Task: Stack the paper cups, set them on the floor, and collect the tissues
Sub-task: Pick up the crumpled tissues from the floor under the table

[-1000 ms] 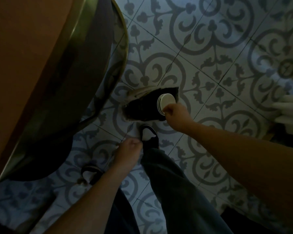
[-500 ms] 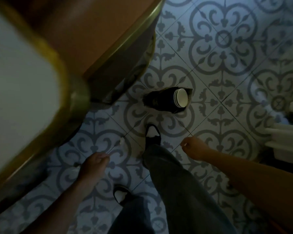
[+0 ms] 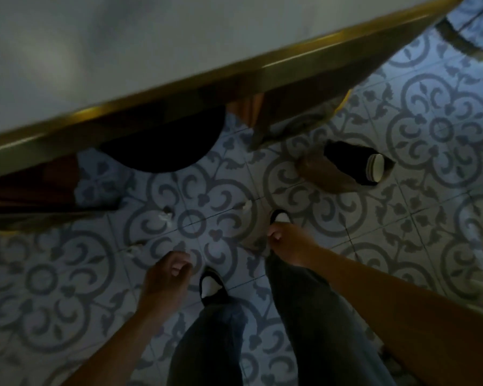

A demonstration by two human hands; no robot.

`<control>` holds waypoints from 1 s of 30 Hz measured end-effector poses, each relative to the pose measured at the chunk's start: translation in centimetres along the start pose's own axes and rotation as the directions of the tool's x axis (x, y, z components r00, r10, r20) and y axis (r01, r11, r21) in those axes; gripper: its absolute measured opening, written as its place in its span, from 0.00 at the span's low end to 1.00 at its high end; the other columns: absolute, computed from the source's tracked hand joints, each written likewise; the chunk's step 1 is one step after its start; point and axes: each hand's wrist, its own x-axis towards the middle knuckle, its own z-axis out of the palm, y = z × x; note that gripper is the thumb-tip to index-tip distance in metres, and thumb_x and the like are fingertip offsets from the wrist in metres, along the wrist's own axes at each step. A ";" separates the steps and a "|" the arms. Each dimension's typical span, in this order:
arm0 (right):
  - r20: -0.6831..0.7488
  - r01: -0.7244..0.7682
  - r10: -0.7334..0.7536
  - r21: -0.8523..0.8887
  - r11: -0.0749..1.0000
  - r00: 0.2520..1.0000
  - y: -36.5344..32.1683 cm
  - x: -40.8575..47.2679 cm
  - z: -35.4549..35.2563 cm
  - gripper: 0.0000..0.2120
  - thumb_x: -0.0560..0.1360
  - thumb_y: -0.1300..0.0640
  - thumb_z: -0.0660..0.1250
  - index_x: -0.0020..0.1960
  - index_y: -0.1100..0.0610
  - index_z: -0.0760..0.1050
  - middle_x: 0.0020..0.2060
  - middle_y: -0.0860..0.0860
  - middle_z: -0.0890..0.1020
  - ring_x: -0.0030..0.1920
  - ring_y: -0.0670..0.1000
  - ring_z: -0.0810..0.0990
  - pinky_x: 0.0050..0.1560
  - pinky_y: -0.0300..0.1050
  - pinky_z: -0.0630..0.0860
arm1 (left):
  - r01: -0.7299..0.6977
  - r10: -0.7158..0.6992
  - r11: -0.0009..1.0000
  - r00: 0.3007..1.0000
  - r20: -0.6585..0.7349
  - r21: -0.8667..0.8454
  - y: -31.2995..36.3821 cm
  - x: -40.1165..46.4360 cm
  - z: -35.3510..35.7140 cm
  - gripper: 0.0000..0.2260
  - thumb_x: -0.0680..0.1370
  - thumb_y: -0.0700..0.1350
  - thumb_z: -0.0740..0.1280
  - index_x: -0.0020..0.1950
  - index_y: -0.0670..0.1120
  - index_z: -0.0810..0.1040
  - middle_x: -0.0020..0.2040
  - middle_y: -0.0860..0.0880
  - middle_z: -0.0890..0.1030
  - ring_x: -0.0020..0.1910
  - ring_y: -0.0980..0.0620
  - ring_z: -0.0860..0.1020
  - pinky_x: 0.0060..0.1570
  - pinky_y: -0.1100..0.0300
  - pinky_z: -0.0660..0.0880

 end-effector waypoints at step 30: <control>0.421 0.631 -0.519 -0.699 0.336 0.744 -9.6 38.6 17.9 0.22 0.80 0.51 0.57 0.73 0.49 0.62 0.73 0.51 0.65 0.70 0.54 0.67 0.67 0.50 0.69 | -0.081 0.249 0.871 0.923 -0.293 0.484 -24.5 33.2 4.5 0.12 0.76 0.48 0.65 0.59 0.48 0.78 0.57 0.49 0.80 0.55 0.49 0.78 0.55 0.54 0.76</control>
